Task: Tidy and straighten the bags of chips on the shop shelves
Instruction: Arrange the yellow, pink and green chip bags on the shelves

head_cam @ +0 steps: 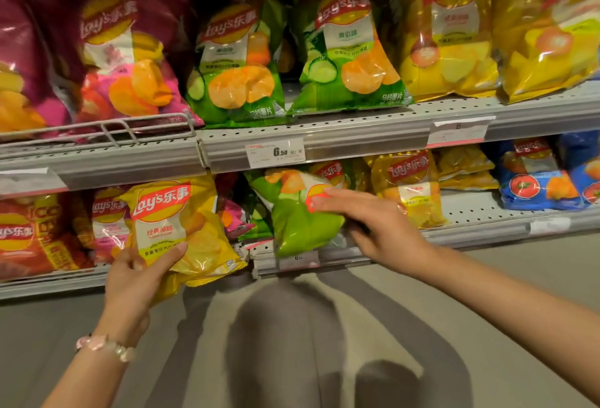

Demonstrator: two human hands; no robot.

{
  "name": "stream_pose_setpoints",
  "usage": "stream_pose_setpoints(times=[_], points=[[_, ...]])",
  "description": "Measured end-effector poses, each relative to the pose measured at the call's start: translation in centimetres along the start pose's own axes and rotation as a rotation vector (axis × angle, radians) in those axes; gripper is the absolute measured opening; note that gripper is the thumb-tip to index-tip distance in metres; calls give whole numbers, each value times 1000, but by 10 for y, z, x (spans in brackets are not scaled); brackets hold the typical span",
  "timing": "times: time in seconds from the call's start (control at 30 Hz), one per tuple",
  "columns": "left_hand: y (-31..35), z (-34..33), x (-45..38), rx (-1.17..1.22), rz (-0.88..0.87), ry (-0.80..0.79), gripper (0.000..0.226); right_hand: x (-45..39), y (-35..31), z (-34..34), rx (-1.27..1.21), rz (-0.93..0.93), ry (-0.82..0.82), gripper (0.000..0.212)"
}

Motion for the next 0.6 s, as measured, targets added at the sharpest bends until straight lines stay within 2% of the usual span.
stream_pose_setpoints(times=[0.1, 0.17, 0.27, 0.4, 0.43, 0.5, 0.6], points=[[-2, 8, -3, 15, 4, 2, 48, -14, -11, -37, 257, 181, -90, 59], [-5, 11, -4, 28, 18, 3, 51, -25, -6, -59, 386, 234, -114, 56], [-8, 14, -6, 64, 29, 1, 51, -47, 15, -92, 536, 190, -166, 58], [-9, 10, -7, 88, 36, -35, 48, -39, 77, -161, 583, -66, -594, 58], [-8, 8, -8, 88, 33, -49, 47, -35, 84, -170, 572, -100, -638, 57], [-7, 6, -10, 87, 29, -78, 43, -34, 84, -175, 544, -99, -583, 55], [-6, 3, -14, 92, 18, -106, 38, -47, 80, -156, 545, -97, -293, 57]])
Point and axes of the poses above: each hand's wrist, its own x-axis away from the middle knuckle, its own z-axis out of the back of the hand, y = z × x, the point moved 10 cm from there along -x, towards the middle knuckle, and after that the axes turned 3 degrees about z, right-handed, at the moved point
